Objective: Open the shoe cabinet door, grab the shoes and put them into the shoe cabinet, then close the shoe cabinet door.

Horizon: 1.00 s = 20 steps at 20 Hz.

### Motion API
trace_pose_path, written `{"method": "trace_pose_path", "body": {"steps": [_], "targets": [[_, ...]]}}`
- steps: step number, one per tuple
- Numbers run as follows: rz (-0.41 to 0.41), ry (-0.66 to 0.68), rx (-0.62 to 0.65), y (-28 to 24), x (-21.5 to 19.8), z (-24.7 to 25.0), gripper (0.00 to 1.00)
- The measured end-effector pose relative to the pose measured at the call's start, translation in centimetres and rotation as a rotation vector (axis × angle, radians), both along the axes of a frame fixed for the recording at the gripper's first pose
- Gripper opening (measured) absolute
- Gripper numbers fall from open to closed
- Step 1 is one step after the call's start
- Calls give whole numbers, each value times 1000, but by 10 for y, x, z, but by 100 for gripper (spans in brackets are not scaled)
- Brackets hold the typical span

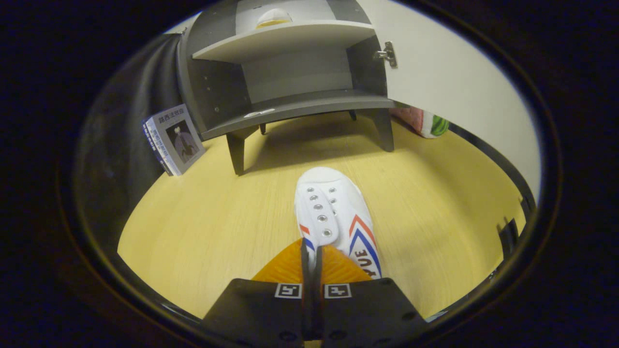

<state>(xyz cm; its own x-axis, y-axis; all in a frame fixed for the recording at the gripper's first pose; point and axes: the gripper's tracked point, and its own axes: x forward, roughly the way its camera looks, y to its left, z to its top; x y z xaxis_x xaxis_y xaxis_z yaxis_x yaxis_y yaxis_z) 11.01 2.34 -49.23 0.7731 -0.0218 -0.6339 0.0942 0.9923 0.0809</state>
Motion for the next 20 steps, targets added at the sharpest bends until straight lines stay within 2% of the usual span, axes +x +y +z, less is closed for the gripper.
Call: {"method": "trace_pose_path", "body": {"steps": [3, 14, 17, 20], "targets": [[26, -15, -29, 0, 1, 6, 3], [55, -20, 43, -9, 2, 27, 3], [71, -26, 40, -10, 3, 47, 2], [99, -53, 28, -6, 4, 91, 3]]}}
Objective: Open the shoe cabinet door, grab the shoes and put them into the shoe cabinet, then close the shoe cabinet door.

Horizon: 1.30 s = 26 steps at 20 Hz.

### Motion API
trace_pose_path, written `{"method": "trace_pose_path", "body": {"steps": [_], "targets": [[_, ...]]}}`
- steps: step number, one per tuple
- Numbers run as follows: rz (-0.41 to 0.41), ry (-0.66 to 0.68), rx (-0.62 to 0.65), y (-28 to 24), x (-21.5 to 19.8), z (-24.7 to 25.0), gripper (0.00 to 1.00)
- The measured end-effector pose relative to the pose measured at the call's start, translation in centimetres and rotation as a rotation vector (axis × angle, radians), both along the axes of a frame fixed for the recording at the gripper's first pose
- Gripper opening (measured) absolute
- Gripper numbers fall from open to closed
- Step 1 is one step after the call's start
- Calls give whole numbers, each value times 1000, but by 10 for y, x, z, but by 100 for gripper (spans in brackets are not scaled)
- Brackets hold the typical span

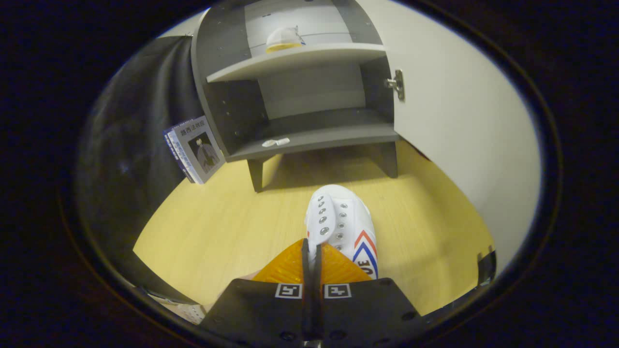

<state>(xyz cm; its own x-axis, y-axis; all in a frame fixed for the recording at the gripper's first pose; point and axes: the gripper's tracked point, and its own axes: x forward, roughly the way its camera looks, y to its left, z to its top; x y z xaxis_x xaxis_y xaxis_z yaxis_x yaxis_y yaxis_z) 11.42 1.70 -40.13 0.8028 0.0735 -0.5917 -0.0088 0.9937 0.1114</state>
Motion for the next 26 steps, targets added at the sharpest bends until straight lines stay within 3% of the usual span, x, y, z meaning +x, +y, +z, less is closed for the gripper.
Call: {"method": "trace_pose_path", "body": {"steps": [7, 13, 20, 26], "targets": [[53, -106, -50, -6, 21, 151, 2], [49, -226, -107, -11, 67, 243, 2], [-23, -248, -137, -23, 146, 261, 2], [-32, -210, -190, -27, 185, 249, 2]]}}
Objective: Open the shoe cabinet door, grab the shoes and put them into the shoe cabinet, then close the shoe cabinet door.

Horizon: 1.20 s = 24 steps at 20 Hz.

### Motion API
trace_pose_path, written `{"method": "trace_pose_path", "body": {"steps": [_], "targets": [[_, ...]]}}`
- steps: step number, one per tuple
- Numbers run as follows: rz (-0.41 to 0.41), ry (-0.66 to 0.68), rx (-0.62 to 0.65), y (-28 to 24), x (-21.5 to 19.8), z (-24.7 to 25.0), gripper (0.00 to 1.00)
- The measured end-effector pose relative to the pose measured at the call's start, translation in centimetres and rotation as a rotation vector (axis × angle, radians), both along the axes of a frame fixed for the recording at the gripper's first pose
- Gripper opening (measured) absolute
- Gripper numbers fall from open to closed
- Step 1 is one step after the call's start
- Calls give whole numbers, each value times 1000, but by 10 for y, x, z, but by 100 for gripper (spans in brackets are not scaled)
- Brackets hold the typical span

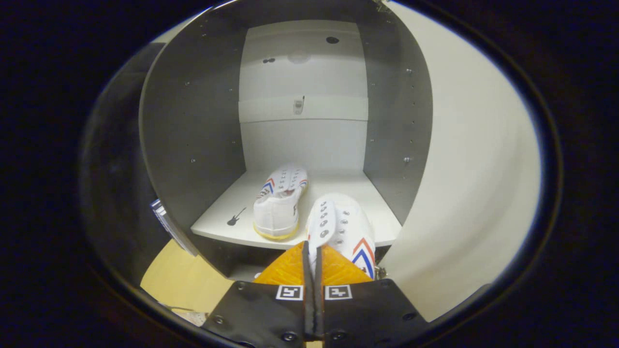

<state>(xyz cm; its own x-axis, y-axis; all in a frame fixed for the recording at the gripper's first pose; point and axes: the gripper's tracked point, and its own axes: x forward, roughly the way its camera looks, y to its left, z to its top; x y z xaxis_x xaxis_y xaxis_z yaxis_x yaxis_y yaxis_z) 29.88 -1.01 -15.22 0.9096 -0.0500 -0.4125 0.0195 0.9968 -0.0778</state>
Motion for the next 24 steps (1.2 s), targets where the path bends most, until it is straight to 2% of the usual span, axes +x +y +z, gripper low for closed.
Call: {"method": "trace_pose_path", "body": {"steps": [5, 10, 14, 24], "targets": [[-4, 6, 12, -2, 29, 4, 2], [25, 14, -77, -5, 60, 1, 2], [4, 1, -62, -18, 85, 2, 2], [-16, 2, -124, -40, 139, -3, 2]]}}
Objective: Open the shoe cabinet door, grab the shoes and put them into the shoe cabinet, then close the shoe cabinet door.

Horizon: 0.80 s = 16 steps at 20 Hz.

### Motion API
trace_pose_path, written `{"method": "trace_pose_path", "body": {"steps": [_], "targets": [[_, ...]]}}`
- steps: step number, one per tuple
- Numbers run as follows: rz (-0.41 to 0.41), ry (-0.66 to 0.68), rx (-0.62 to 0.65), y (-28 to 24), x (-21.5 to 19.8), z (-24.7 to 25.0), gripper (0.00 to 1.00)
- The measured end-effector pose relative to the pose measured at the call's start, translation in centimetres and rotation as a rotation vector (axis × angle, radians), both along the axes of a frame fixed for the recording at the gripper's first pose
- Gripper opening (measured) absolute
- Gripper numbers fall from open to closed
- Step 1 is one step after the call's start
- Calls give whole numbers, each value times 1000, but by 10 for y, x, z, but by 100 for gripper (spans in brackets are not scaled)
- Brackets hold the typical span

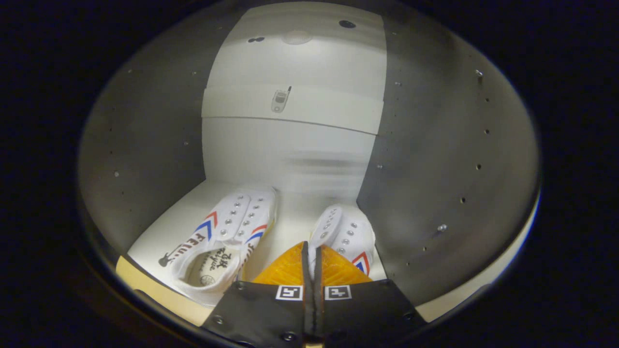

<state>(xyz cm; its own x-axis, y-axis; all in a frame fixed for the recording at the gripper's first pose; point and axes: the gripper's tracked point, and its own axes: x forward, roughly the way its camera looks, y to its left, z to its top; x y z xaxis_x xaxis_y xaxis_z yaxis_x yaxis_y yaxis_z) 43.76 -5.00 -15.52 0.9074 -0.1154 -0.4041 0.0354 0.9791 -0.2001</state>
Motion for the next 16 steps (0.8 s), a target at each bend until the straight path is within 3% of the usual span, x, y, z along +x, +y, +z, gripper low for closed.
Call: {"method": "trace_pose_path", "body": {"steps": [13, 16], "targets": [[-48, -11, -9, -8, 15, -2, 3], [-51, -9, -65, -9, 11, -6, 44]]}}
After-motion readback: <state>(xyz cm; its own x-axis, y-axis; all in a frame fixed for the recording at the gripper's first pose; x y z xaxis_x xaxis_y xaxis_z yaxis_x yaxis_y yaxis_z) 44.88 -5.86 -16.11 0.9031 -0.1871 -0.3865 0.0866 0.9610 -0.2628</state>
